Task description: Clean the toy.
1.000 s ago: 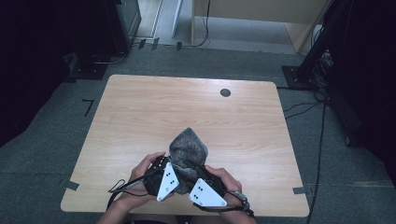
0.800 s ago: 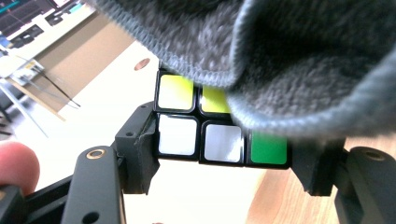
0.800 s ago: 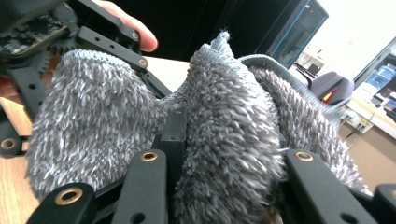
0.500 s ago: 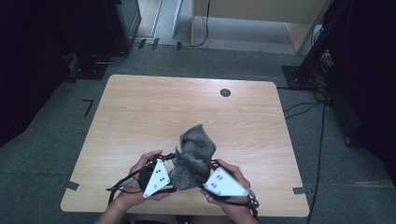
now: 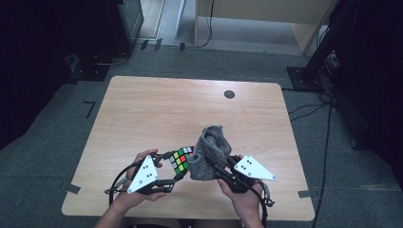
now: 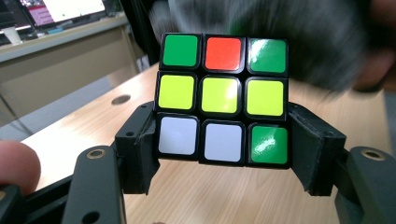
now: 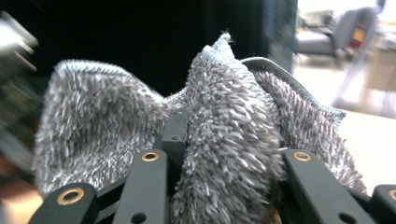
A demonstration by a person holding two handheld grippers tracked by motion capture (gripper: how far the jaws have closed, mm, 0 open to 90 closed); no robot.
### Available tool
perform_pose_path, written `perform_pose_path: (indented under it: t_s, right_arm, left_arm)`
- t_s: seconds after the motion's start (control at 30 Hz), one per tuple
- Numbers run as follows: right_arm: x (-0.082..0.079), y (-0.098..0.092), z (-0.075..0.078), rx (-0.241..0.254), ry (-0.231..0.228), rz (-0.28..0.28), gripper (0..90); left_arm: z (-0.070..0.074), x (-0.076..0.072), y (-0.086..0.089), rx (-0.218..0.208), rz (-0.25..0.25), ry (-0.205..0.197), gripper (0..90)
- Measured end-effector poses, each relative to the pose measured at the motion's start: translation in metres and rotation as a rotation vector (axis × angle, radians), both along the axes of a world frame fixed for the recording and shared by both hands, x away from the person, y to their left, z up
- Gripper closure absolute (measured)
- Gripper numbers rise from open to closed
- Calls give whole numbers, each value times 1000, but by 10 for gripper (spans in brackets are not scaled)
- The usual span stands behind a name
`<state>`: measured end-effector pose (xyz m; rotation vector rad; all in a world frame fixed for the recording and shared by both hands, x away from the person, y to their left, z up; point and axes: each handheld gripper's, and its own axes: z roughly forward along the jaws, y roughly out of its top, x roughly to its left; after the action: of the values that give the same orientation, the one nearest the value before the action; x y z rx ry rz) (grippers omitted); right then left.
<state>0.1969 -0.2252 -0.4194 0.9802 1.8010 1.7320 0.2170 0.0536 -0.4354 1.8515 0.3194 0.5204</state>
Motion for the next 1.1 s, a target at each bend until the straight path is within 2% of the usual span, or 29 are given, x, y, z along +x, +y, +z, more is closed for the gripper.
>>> perform_pose_path:
  t_s: [0.07, 0.1, 0.17, 0.2, 0.23, 0.27, 0.33, 0.37, 0.4, 0.47, 0.5, 0.6, 0.63, 0.7, 0.77, 0.87, 0.97, 1.03, 1.1]
  right_arm:
    - [-5, 5, 6, 38, -27, 47, 656]
    - [-8, 9, 8, 37, -42, 67, 654]
    - [-10, 15, 8, -3, -48, 59, 653]
    - [-8, 16, 5, -25, -41, 47, 652]
    - [-5, 14, 1, -14, -36, 36, 653]
    - [-1, 9, -4, -21, -7, 6, 653]
    - [5, 3, -10, -64, 39, -44, 656]
    - [7, -1, -12, -55, 54, -56, 656]
    - [7, -5, -12, -16, 68, -52, 656]
    - [6, -7, -8, 62, 65, -18, 656]
    - [6, -5, -6, 74, 57, -2, 655]
    - [4, 6, -10, 34, 59, 25, 662]
    - [4, 8, -14, 44, 65, 23, 663]
    - [8, 8, -21, 76, 118, 42, 663]
    - [12, 9, -26, 56, 171, 76, 661]
    - [12, 17, -30, 45, 188, 113, 658]
    - [9, 27, -31, 24, 169, 175, 663]
    - [8, 31, -31, -20, 155, 178, 663]
    - [8, 27, -29, -33, 140, 165, 663]
  left_arm:
    - [-2, -2, -4, 18, -9, -3, 343]
    - [-1, -3, -5, 10, -18, -1, 343]
    - [3, -4, -5, -28, -41, 9, 343]
    - [5, -5, -4, -31, -39, 8, 343]
    - [6, -4, -2, -37, -33, 7, 343]
    - [6, -4, 0, -46, -29, 13, 343]
    - [8, 0, 6, -88, -23, 33, 343]
    - [8, 2, 9, -109, -21, 46, 343]
    - [9, 3, 11, -121, -19, 55, 343]
    - [9, 4, 12, -133, -29, 64, 343]
    - [9, 3, 12, -136, -34, 67, 343]
    - [11, 1, 9, -142, -39, 66, 343]
    - [11, 1, 9, -141, -36, 65, 342]
    - [11, 2, 13, -163, -37, 74, 342]
    - [14, 5, 16, -219, -35, 98, 342]
    - [16, 6, 20, -263, -33, 115, 343]
    - [15, 7, 20, -265, -28, 124, 342]
    - [14, 8, 21, -263, -20, 123, 342]
    - [14, 7, 19, -235, -10, 108, 342]
